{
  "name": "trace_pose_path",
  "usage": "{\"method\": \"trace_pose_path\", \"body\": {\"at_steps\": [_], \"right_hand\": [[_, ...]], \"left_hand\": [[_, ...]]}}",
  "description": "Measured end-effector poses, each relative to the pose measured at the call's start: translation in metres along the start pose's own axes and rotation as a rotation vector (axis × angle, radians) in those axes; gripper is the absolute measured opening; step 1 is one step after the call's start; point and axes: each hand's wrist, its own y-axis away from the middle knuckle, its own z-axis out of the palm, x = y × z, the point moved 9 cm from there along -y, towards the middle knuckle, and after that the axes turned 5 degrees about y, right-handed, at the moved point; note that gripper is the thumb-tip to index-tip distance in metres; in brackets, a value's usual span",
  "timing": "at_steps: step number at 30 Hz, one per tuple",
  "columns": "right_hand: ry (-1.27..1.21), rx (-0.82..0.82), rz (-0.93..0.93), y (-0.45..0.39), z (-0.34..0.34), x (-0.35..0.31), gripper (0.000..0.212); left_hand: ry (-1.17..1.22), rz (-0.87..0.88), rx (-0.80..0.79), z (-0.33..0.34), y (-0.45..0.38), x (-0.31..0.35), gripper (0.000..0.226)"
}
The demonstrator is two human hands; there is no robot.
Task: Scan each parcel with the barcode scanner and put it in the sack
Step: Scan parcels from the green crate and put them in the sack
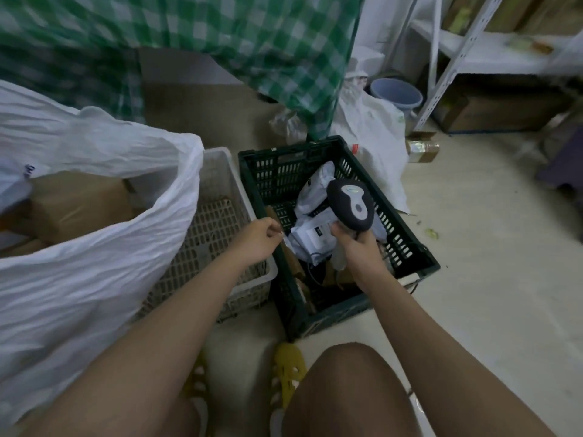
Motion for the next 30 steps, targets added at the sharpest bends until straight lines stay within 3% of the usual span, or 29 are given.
{"method": "trace_pose_path", "body": {"at_steps": [10,18,21,24,30], "right_hand": [[0.039,-0.009,0.001,0.020,0.009,-0.014,0.045],[0.086,0.047,0.097,-0.098,0.024,0.042,0.022],[0.105,0.025,0.144,-0.125,0.030,0.062,0.016],[0.163,-0.002,0.178,-0.129,0.027,0.065,0.033],[0.226,-0.019,0.281,-0.114,0.012,0.063,0.038]], "left_hand": [[0.011,0.007,-0.032,0.032,0.039,-0.014,0.026],[-0.084,0.019,-0.017,0.061,-0.069,-0.021,0.022],[-0.179,0.060,-0.076,0.086,-0.105,-0.016,0.013],[-0.373,0.059,-0.201,0.118,-0.112,-0.014,0.010],[-0.449,-0.057,-0.476,0.168,-0.084,-0.030,0.039]]}}
